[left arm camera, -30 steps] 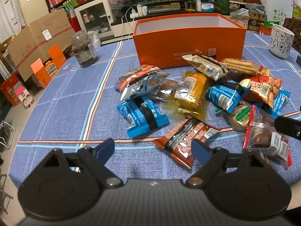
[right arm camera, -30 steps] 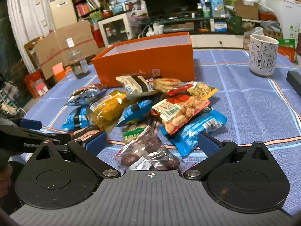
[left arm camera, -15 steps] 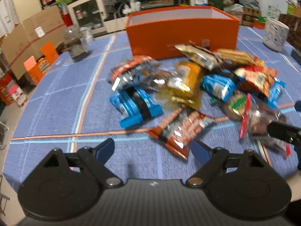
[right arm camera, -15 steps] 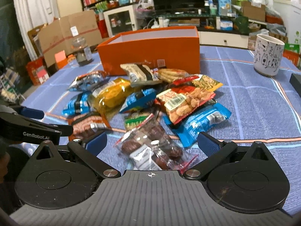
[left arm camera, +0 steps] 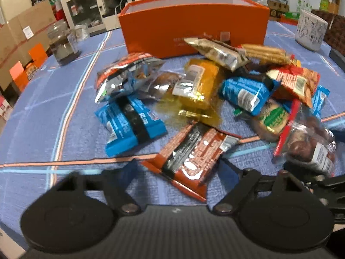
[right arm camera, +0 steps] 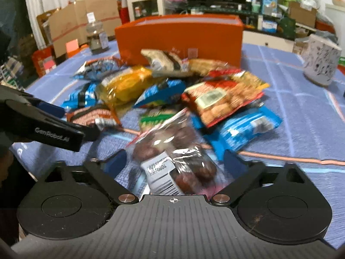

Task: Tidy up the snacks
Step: 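Grasp the brown-orange bar packet with the left tool while the right holds the dates bag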

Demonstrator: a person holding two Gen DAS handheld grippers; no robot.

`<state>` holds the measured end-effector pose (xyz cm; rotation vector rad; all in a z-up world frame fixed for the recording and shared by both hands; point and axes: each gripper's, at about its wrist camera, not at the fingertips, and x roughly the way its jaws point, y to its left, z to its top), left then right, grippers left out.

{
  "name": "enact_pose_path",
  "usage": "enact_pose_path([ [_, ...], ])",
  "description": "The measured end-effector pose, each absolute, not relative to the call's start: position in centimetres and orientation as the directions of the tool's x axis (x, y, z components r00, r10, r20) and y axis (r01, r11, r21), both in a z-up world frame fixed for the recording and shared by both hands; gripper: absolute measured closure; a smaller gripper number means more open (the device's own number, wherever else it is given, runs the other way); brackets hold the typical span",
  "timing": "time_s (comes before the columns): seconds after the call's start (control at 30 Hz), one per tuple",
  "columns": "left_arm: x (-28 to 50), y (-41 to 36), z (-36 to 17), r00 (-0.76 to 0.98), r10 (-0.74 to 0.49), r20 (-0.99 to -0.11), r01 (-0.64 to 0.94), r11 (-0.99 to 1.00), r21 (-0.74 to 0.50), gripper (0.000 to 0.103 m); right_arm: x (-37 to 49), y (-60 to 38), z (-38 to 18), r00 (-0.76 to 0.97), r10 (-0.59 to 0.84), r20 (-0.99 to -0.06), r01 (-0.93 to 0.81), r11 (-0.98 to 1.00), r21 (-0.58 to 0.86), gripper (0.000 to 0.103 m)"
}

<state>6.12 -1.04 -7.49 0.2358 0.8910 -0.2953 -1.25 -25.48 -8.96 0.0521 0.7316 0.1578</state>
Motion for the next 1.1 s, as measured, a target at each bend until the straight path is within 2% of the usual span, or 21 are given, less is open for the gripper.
enact_pose_path([
  [0.03, 6.1, -1.0, -7.4, 0.595, -0.160, -0.788, 0.351, 0.933, 0.076, 0.029, -1.4, -25.0, -9.0, 0.743, 0.145, -0.653, -0.127, 0.989, 0.074, 0.033],
  [0.07, 5.9, -1.1, -7.3, 0.598, -0.167, -0.784, 0.360, 0.930, 0.077, 0.034, -1.5, -24.7, -9.0, 0.742, 0.134, -0.657, -0.133, 0.990, 0.053, 0.046],
  [0.1, 5.7, -1.1, -7.3, 0.596, -0.169, -0.785, 0.366, 0.927, 0.079, 0.035, -1.6, -24.6, -8.9, 0.741, 0.132, -0.659, -0.138, 0.990, 0.043, 0.054],
  [0.23, 4.4, -0.7, -7.1, 0.585, -0.175, -0.792, 0.378, 0.923, 0.075, 0.036, -2.1, -24.6, -8.7, 0.730, 0.159, -0.664, -0.147, 0.986, 0.075, 0.055],
  [0.33, 4.1, -0.7, -7.2, 0.592, -0.148, -0.793, 0.369, 0.924, 0.103, 0.026, -2.2, -24.2, -8.9, 0.729, 0.149, -0.668, -0.153, 0.987, 0.054, 0.047],
  [0.4, 4.2, -0.8, -7.1, 0.593, -0.132, -0.794, 0.355, 0.928, 0.112, 0.026, -1.9, -24.4, -8.9, 0.726, 0.161, -0.668, -0.154, 0.986, 0.071, 0.039],
  [0.63, 3.9, -1.4, -7.2, 0.626, -0.109, -0.772, 0.354, 0.922, 0.157, 0.025, -1.7, -25.0, -8.7, 0.732, 0.164, -0.661, -0.120, 0.987, 0.111, 0.039],
  [0.7, 4.1, -1.5, -7.2, 0.629, -0.113, -0.769, 0.354, 0.922, 0.154, 0.027, -1.6, -24.8, -8.9, 0.728, 0.161, -0.666, -0.128, 0.987, 0.098, 0.038],
  [0.73, 4.1, -1.5, -7.2, 0.629, -0.120, -0.768, 0.358, 0.922, 0.149, 0.033, -1.6, -24.6, -8.9, 0.731, 0.155, -0.665, -0.134, 0.987, 0.084, 0.039],
  [0.77, 4.1, -1.4, -7.1, 0.628, -0.135, -0.766, 0.366, 0.920, 0.138, 0.040, -1.7, -24.3, -9.0, 0.733, 0.144, -0.665, -0.139, 0.988, 0.060, 0.044],
  [0.8, 4.1, -1.4, -7.0, 0.622, -0.148, -0.769, 0.376, 0.918, 0.127, 0.044, -1.8, -24.1, -9.0, 0.736, 0.132, -0.664, -0.142, 0.989, 0.039, 0.057],
  [0.83, 4.0, -1.3, -6.9, 0.614, -0.166, -0.772, 0.385, 0.916, 0.109, 0.054, -1.8, -24.1, -8.9, 0.733, 0.130, -0.668, -0.145, 0.989, 0.033, 0.057],
  [1.1, 3.0, 0.6, -2.5, 0.638, -0.239, -0.732, 0.399, 0.916, 0.049, 0.055, -3.4, -25.2, -4.6, 0.786, 0.226, -0.575, -0.157, 0.973, 0.167, 0.058],
])
